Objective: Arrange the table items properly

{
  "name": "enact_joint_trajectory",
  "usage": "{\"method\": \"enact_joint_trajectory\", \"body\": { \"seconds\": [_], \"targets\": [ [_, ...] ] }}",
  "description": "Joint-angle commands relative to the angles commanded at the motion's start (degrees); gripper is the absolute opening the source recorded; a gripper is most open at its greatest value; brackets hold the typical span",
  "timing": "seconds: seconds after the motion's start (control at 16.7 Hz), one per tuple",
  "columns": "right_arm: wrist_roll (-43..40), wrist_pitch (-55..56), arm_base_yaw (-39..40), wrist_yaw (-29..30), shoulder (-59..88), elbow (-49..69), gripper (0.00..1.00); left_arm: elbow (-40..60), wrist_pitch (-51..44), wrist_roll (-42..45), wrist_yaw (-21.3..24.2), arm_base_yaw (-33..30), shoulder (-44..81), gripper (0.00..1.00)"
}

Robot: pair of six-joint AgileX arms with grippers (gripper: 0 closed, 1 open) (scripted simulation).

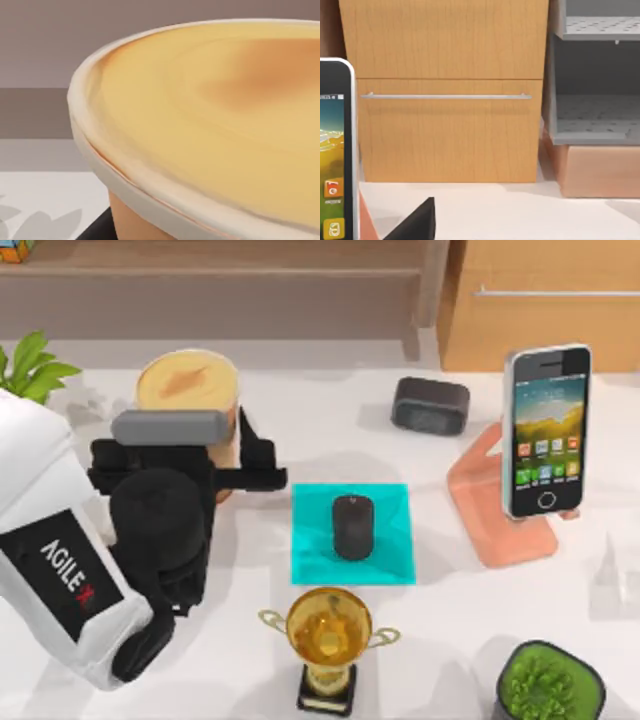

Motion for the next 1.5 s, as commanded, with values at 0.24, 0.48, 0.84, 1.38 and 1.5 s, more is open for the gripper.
{"method": "enact_joint_trajectory", "body": {
  "seconds": [0.24,0.48,0.84,1.38,1.5],
  "targets": [
    [0.0,0.0,0.0,0.0,0.0,0.0,1.0,4.8,-0.1,0.1,-0.1,0.0,-2.6,0.0],
    [0.0,0.0,0.0,0.0,0.0,0.0,1.0,14.4,-4.8,0.1,0.2,-0.3,-4.6,0.0],
    [0.0,0.0,0.0,0.0,0.0,0.0,1.0,32.6,-18.9,0.1,1.1,-0.2,-4.1,0.0],
    [0.0,0.0,0.0,0.0,0.0,0.0,1.0,57.0,-46.1,0.2,2.6,2.3,2.8,0.0],
    [0.0,0.0,0.0,0.0,0.0,0.0,1.0,60.9,-51.1,0.3,2.9,2.9,4.2,0.0]
  ]
}}
